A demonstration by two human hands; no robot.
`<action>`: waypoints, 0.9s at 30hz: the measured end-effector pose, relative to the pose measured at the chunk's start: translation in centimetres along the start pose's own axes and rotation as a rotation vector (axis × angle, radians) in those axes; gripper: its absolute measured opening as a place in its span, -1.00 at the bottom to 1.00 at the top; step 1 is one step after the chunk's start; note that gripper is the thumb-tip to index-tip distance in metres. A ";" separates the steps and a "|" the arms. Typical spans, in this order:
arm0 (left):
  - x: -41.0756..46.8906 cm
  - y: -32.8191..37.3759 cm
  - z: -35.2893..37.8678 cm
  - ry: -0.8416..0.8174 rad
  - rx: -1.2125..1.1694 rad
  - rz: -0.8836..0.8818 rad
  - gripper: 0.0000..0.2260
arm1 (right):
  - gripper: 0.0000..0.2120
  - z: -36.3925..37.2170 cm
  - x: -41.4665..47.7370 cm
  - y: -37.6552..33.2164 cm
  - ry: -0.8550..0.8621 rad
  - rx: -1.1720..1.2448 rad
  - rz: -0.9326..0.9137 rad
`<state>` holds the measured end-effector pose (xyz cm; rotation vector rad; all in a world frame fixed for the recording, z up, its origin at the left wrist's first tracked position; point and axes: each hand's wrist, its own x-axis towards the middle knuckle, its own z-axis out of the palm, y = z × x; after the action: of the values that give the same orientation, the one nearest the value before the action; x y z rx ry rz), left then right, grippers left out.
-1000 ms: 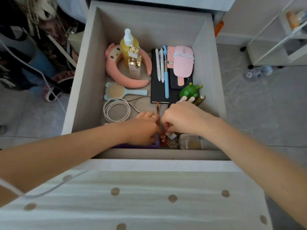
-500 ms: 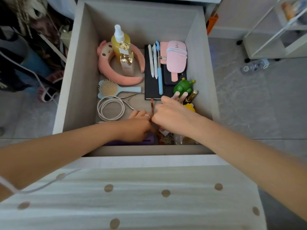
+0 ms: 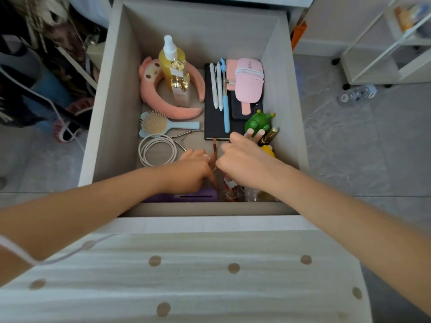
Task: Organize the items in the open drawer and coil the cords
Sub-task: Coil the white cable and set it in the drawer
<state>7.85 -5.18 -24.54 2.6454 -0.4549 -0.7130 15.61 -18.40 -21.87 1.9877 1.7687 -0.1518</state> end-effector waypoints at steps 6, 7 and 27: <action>-0.4 -1.9 -1.1 0.366 -0.281 -0.116 -0.62 | -0.81 0.4 0.6 -0.4 -0.099 0.274 0.126; -0.3 -1.9 -1.1 0.385 -0.283 -0.131 -0.63 | -0.81 0.3 0.5 -0.5 -0.111 0.282 0.075; -6.8 -0.2 -6.1 -0.035 -0.349 -0.128 -0.87 | -0.81 -3.8 -7.3 3.5 0.302 0.358 0.375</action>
<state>5.56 -0.73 -16.90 2.3506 -0.1523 -0.7981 16.89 -23.68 -14.72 2.6856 1.5822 -0.0466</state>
